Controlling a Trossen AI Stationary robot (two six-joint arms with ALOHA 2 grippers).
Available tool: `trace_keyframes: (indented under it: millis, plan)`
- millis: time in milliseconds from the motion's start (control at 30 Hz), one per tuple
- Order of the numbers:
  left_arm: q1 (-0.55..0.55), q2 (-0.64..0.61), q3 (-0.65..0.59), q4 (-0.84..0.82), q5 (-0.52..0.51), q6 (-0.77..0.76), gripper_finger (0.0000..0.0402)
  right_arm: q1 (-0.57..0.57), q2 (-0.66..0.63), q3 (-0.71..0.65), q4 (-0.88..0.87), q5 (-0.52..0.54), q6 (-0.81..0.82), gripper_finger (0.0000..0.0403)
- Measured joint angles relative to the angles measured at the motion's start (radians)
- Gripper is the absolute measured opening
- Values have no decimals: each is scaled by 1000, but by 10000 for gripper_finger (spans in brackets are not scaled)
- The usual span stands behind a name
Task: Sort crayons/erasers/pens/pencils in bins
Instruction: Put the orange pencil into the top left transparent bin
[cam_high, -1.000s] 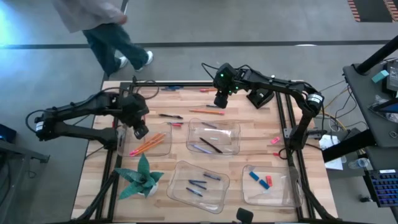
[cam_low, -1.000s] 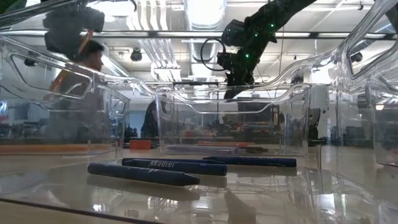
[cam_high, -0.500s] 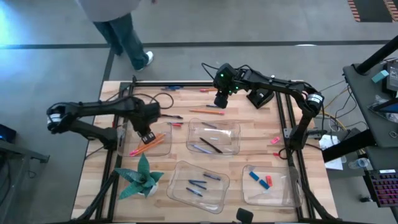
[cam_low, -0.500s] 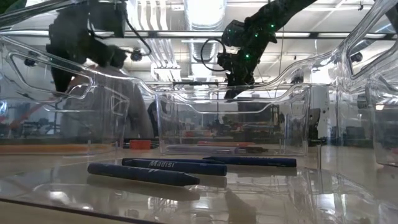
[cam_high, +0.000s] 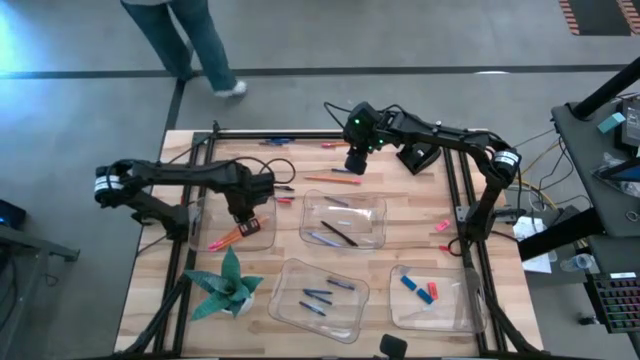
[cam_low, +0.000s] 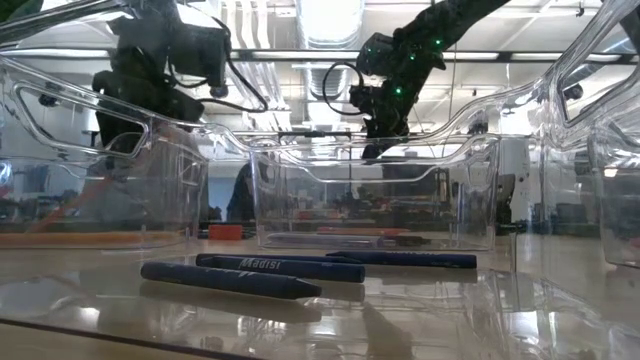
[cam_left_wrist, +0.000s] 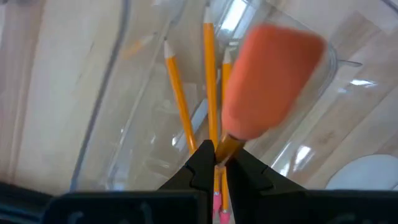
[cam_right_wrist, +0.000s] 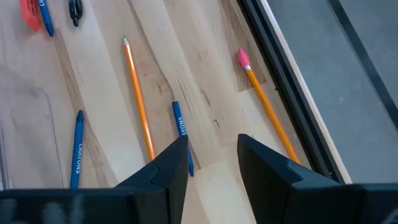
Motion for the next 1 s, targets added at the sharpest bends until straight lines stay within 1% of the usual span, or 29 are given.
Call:
trace_keyframes:
  millis: [167, 633, 1000]
  plan:
    - [-23, 22, 0, 53, 3, 36, 14, 0, 0, -8, 1, 0, -10, 128]
    - [-33, 33, -8, 56, -3, 10, 19, 0, 0, -65, 2, 0, -9, 128]
    - [-34, 89, -55, 51, -2, 6, 20, 0, 0, -67, 3, 0, -9, 128]
